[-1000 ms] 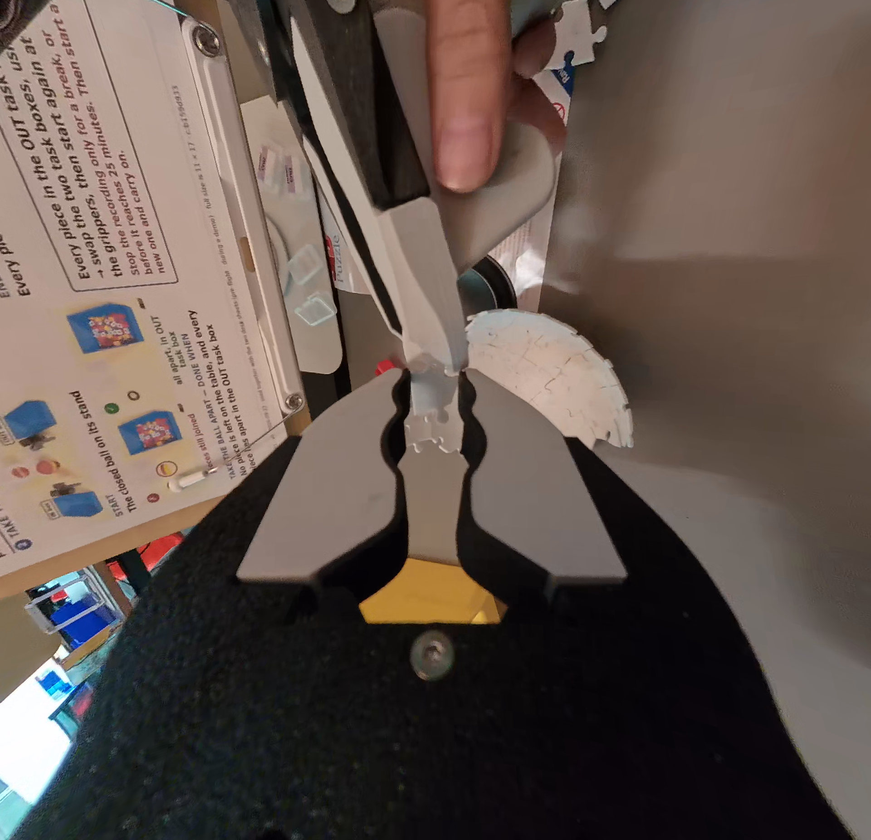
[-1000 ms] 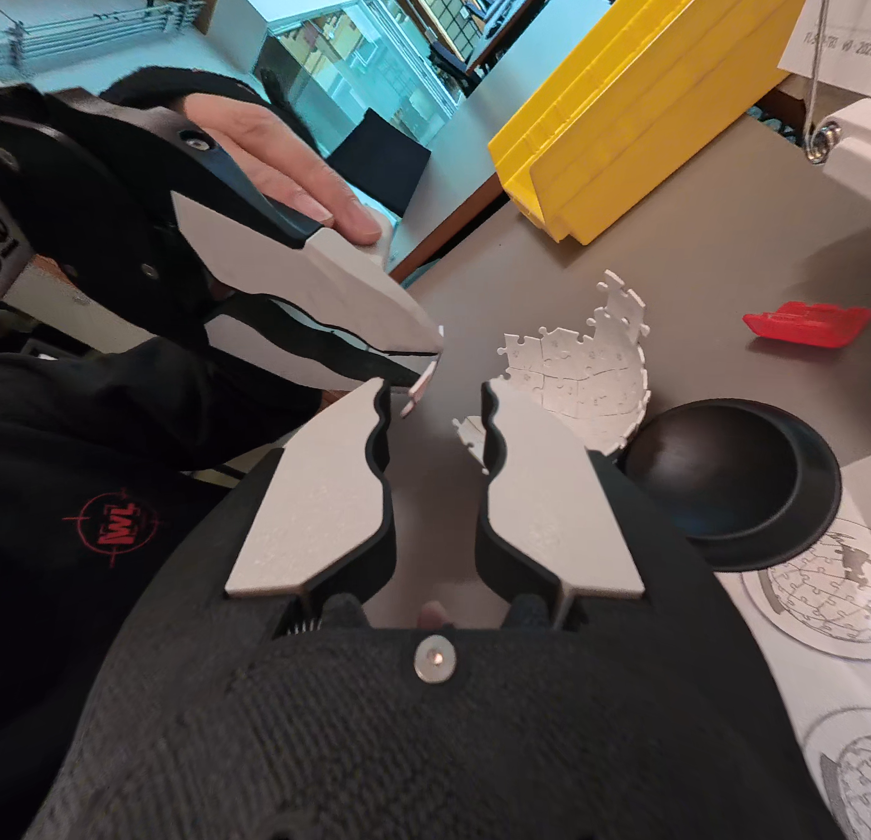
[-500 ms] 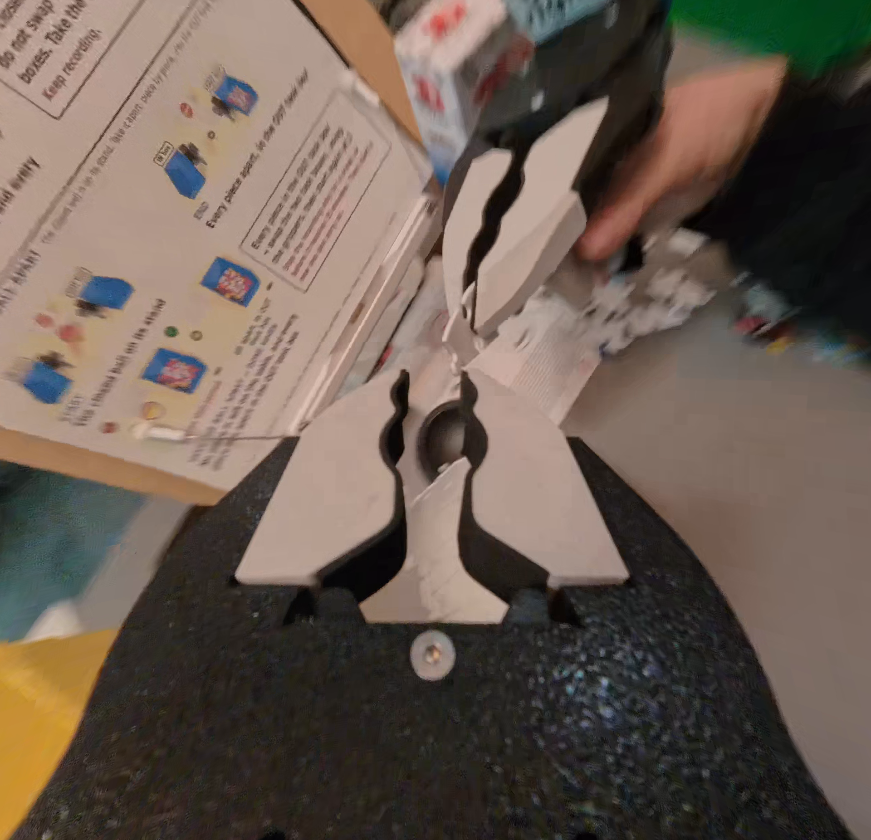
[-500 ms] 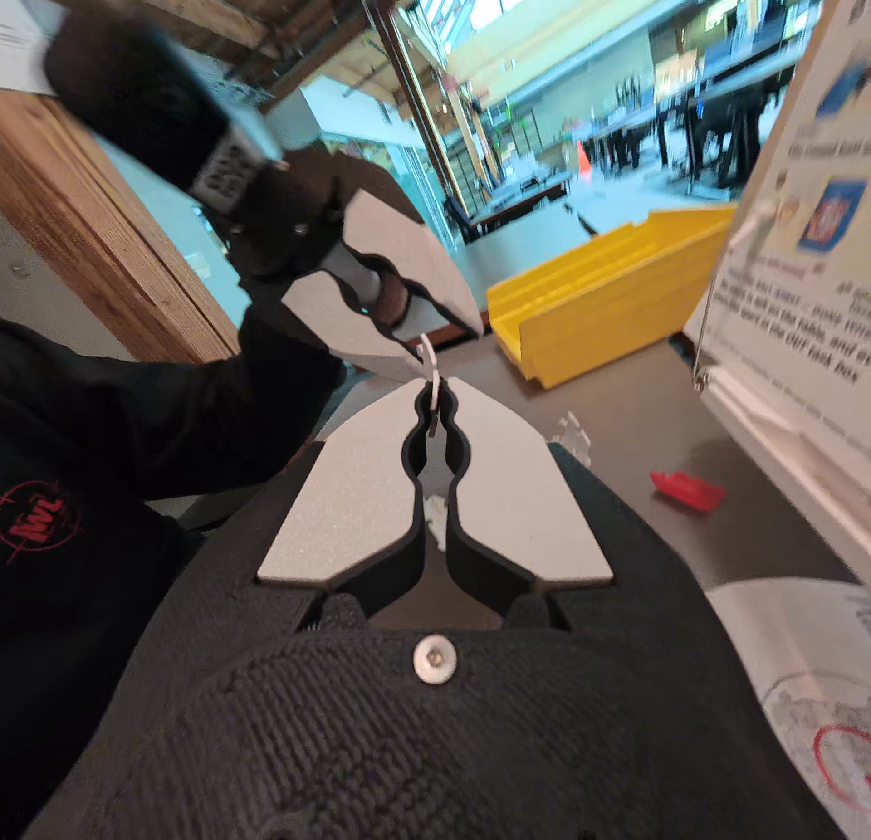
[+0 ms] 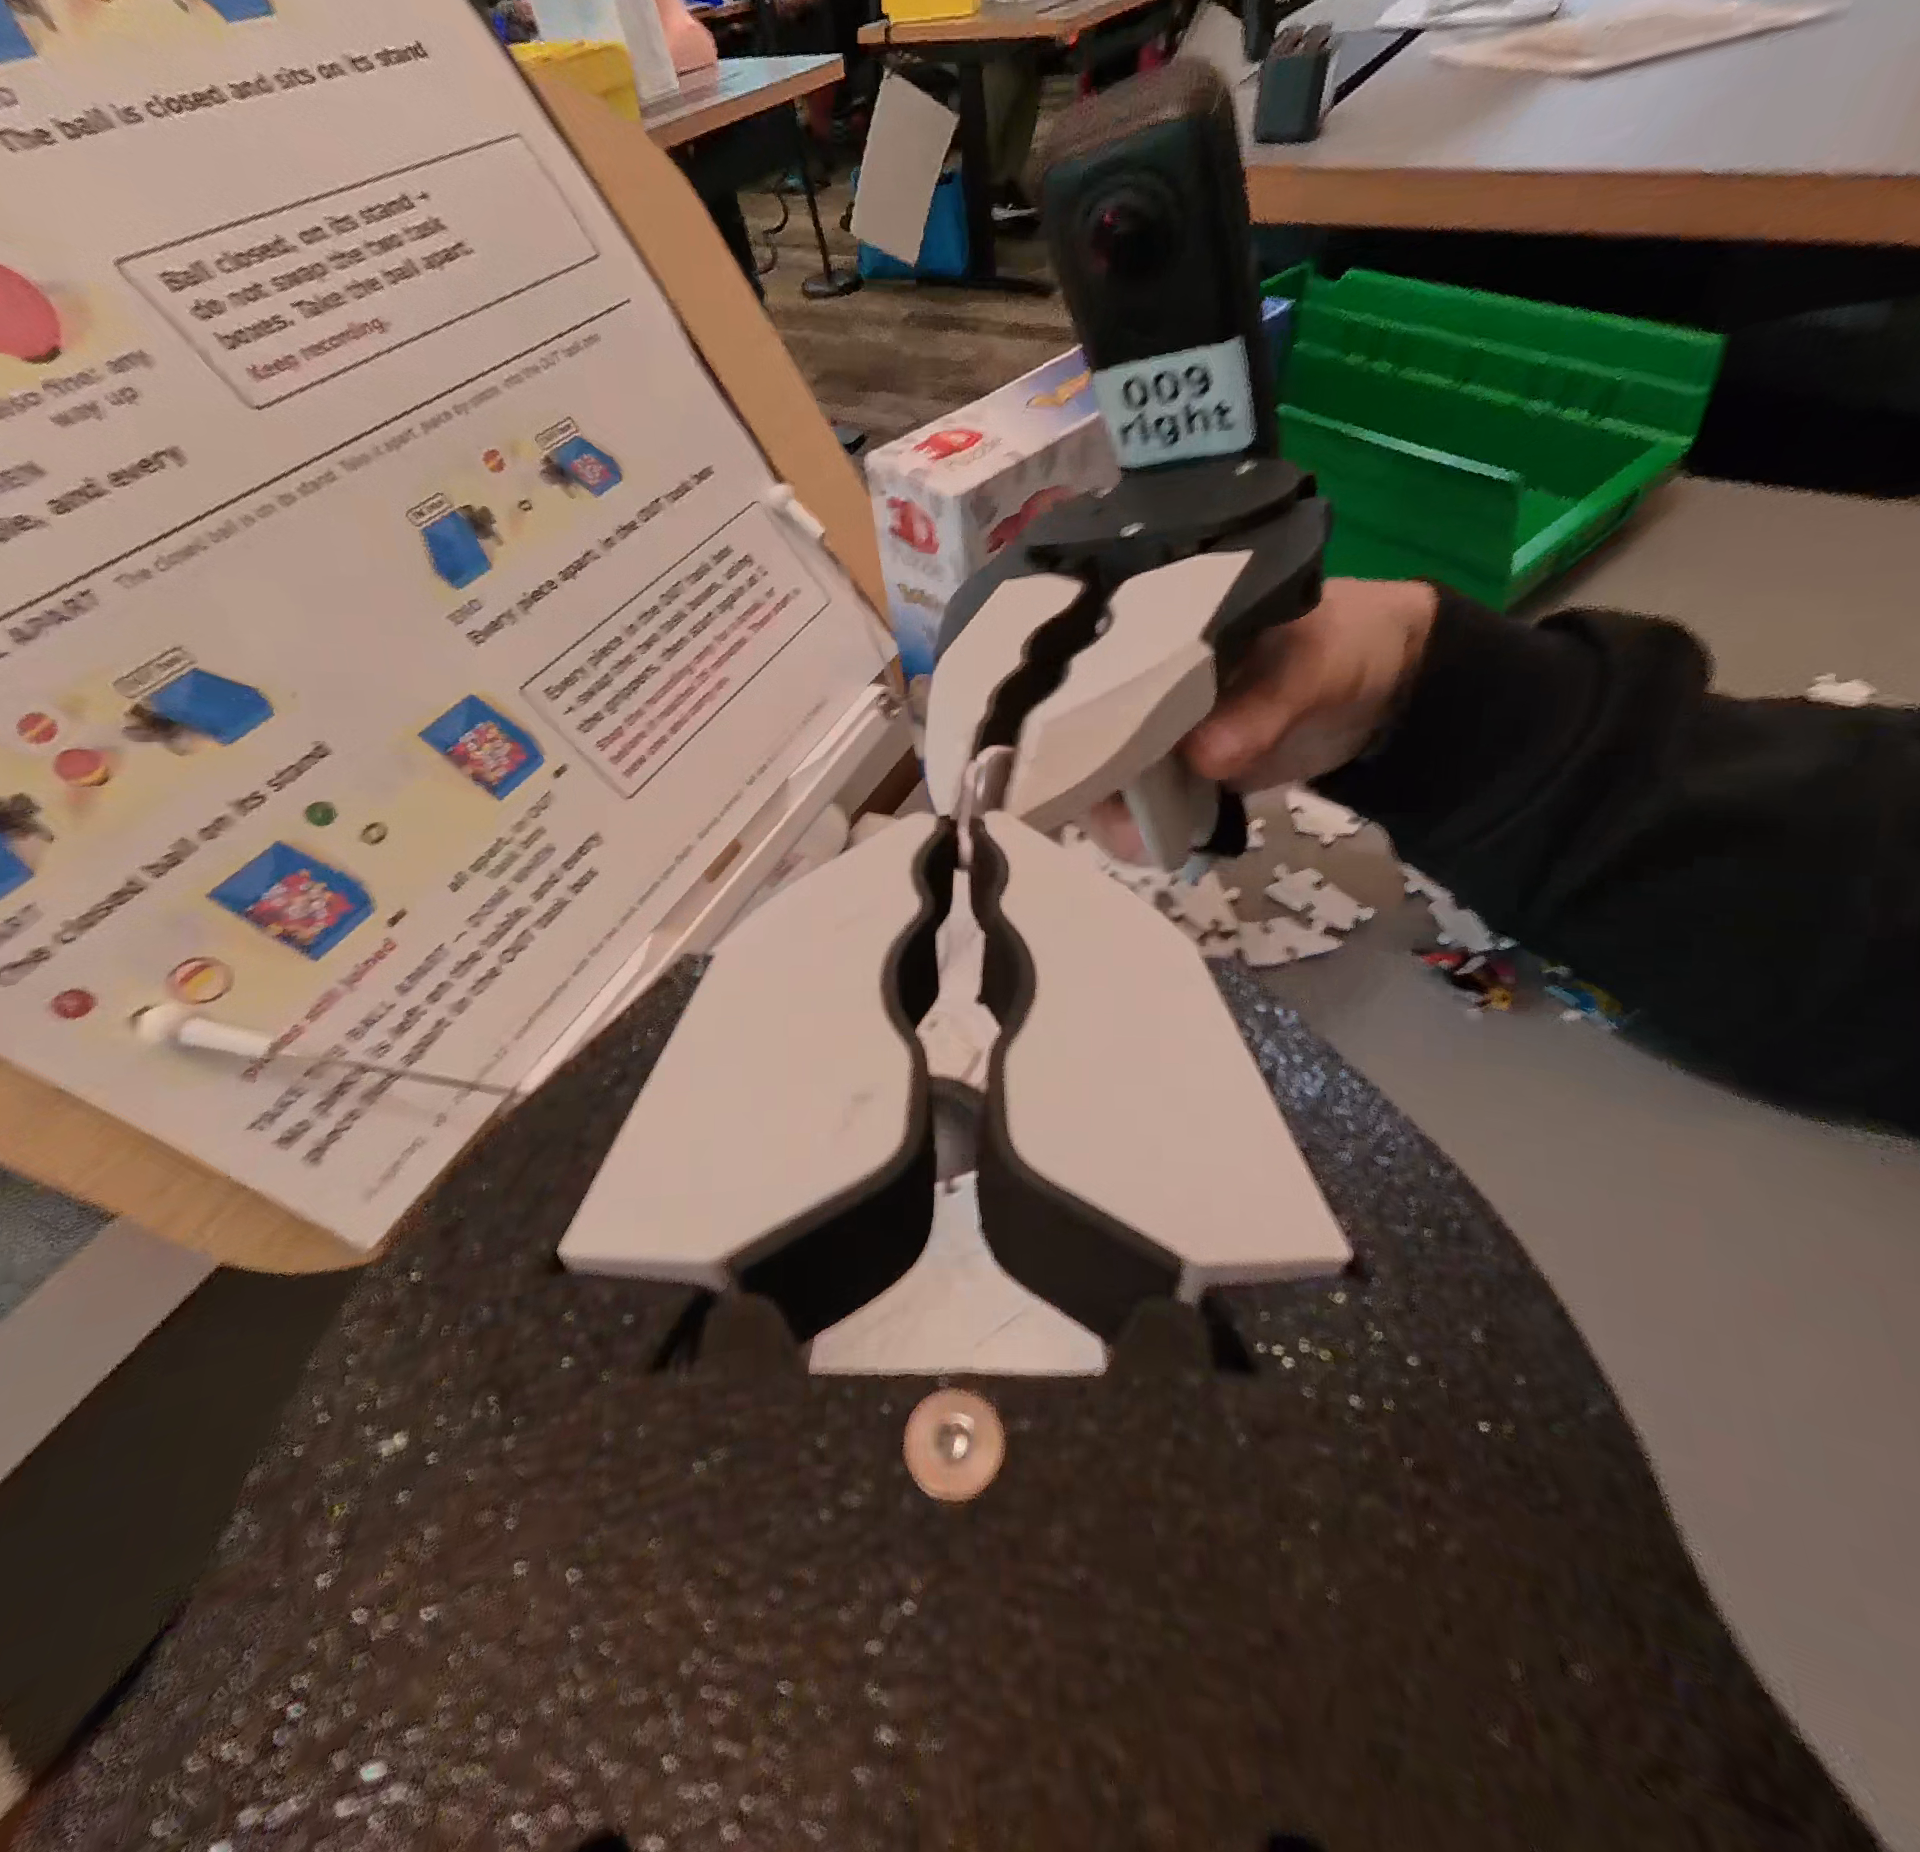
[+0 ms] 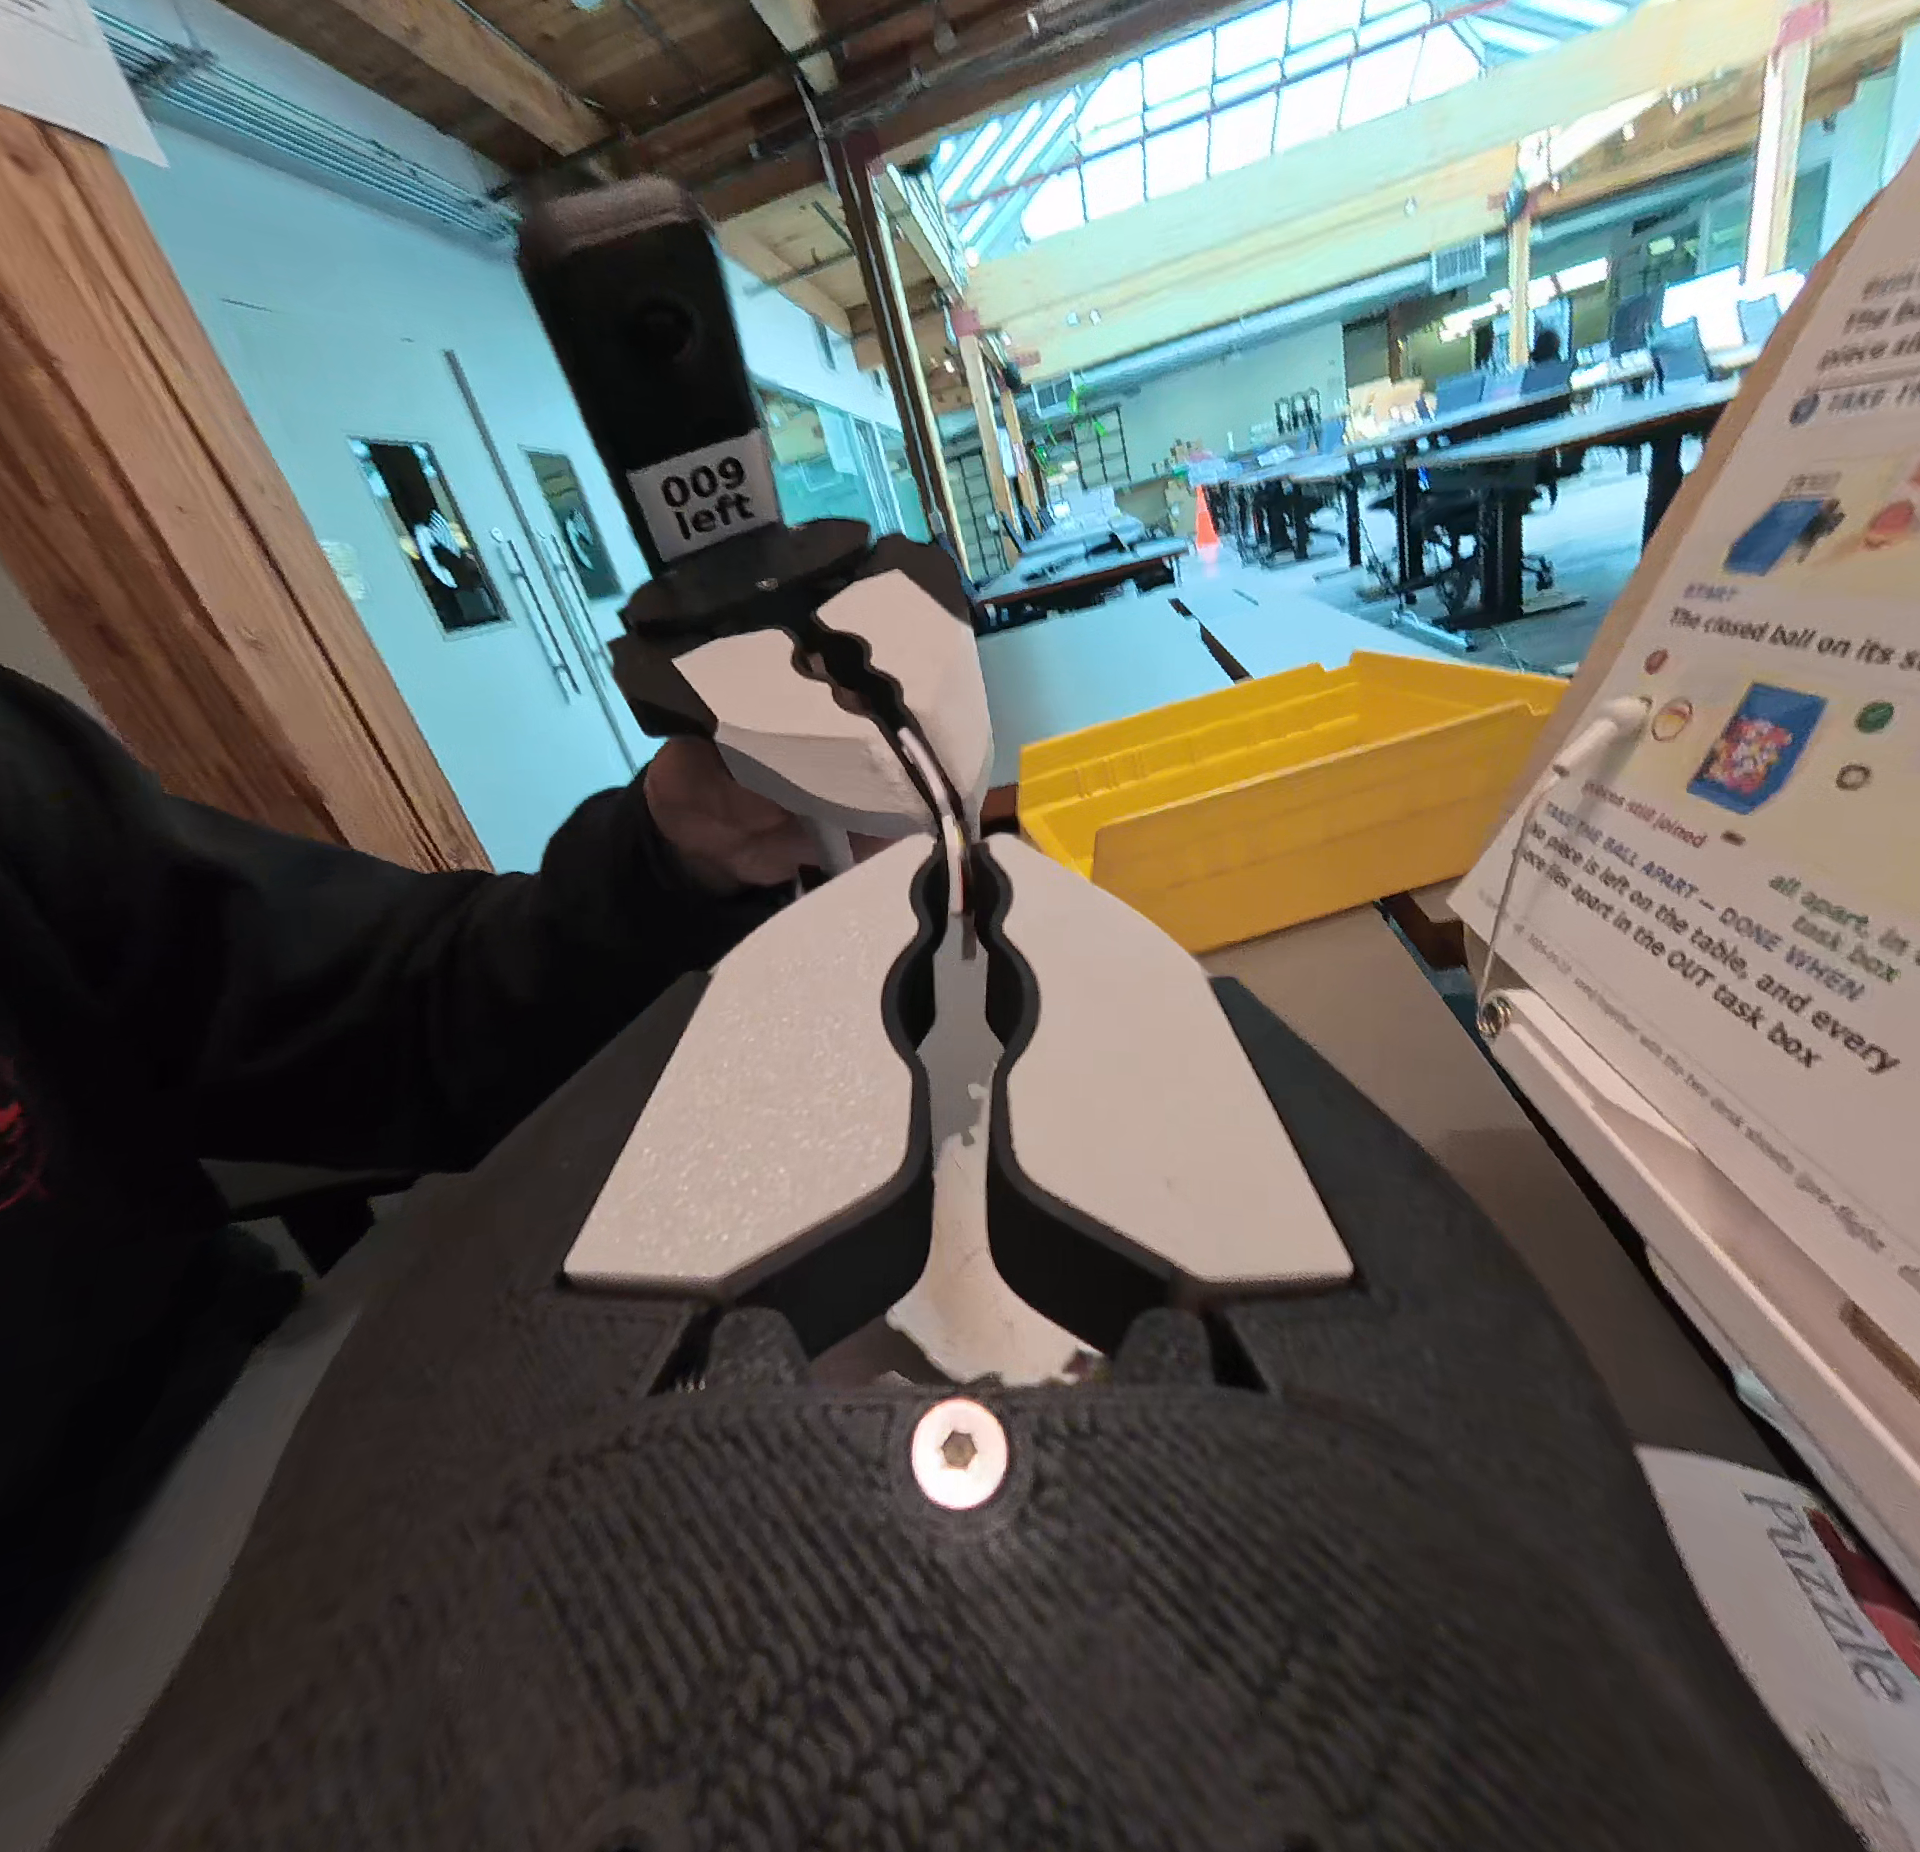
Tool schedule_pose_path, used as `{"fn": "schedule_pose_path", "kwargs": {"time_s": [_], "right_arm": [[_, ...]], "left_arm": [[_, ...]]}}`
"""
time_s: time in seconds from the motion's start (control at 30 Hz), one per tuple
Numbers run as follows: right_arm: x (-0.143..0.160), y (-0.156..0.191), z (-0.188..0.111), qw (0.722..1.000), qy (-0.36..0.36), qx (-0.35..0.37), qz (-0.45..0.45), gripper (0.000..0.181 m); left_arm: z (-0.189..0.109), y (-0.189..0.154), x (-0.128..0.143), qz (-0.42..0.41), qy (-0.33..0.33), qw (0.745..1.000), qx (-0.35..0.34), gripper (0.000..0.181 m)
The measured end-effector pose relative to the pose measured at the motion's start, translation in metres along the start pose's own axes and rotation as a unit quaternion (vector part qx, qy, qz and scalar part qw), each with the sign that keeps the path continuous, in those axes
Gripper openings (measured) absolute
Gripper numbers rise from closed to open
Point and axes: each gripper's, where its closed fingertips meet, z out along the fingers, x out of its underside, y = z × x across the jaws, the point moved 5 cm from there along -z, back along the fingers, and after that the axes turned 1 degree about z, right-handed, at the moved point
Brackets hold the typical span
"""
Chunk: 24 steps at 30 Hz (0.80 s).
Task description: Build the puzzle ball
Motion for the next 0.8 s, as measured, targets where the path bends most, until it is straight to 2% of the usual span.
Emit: {"fn": "schedule_pose_path", "kwargs": {"time_s": [0.13, 0.23, 0.33, 0.4, 0.5, 0.6, 0.8], "right_arm": [[0.005, -0.008, 0.002, 0.994, 0.071, 0.072, -0.043, 0.030], [0.007, -0.005, 0.012, 0.984, 0.109, 0.081, -0.116, 0.031], [0.007, -0.014, 0.030, 0.973, 0.152, 0.100, -0.144, 0.033], [0.004, -0.017, 0.041, 0.973, 0.148, 0.102, -0.143, 0.031], [0.008, -0.020, 0.049, 0.976, 0.140, 0.086, -0.144, 0.021], [0.016, -0.026, 0.049, 0.973, 0.160, 0.078, -0.144, 0.020], [0.030, -0.021, 0.044, 0.965, 0.201, 0.058, -0.158, 0.007]], "left_arm": [[-0.011, 0.017, 0.009, 0.027, 0.025, 0.999, -0.019, 0.002], [-0.016, 0.029, 0.015, 0.037, 0.035, 0.999, -0.007, 0.002], [-0.014, 0.042, 0.026, 0.059, 0.062, 0.996, 0.003, 0.002], [-0.011, 0.047, 0.035, 0.067, 0.096, 0.993, 0.017, 0.002], [-0.010, 0.040, 0.042, 0.078, 0.110, 0.989, 0.066, 0.001], [-0.010, 0.039, 0.051, 0.097, 0.138, 0.983, 0.069, 0.002], [-0.008, 0.033, 0.054, 0.113, 0.138, 0.980, 0.083, 0.001]]}}
